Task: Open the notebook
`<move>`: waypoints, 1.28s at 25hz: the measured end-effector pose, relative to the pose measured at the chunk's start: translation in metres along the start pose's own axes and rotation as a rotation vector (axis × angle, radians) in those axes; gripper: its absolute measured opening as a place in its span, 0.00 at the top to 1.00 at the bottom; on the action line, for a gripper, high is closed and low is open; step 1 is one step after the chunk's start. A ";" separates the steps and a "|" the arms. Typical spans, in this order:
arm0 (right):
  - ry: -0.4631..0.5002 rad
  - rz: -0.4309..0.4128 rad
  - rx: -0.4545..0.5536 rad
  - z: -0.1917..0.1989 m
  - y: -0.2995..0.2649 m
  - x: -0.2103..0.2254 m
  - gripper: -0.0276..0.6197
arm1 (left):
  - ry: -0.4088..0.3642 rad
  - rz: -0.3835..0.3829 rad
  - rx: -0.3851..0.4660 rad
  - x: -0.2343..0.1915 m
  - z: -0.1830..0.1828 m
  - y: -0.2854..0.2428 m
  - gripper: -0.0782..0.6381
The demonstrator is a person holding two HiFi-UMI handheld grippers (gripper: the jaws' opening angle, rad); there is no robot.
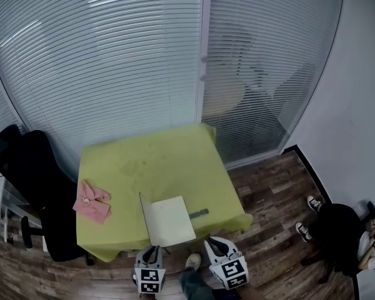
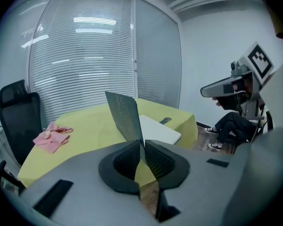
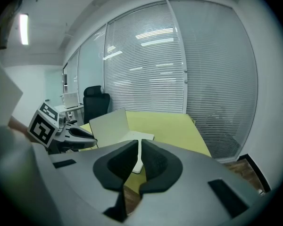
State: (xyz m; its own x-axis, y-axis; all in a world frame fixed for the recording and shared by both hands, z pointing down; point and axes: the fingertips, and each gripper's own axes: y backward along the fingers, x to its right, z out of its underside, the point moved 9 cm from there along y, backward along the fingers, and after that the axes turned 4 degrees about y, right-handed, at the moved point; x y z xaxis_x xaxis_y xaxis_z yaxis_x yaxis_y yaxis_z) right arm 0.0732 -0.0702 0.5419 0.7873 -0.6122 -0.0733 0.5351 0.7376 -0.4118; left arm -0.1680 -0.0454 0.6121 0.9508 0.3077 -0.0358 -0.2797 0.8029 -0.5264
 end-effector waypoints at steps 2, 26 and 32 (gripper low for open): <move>-0.001 -0.001 0.004 -0.002 -0.003 0.001 0.91 | 0.012 -0.002 0.005 -0.003 -0.001 -0.001 0.82; -0.003 -0.035 -0.022 0.003 -0.029 0.000 0.94 | 0.387 0.007 0.094 -0.035 0.036 0.007 0.80; -0.010 -0.051 -0.030 0.002 -0.040 0.000 0.94 | 0.538 0.016 0.125 -0.044 0.053 0.005 0.78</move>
State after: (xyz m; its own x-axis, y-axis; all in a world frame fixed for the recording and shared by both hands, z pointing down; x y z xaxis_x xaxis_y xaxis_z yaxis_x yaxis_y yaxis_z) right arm 0.0523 -0.0995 0.5605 0.7624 -0.6457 -0.0428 0.5652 0.6967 -0.4417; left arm -0.2188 -0.0278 0.6557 0.8711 0.0426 -0.4893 -0.2773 0.8649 -0.4184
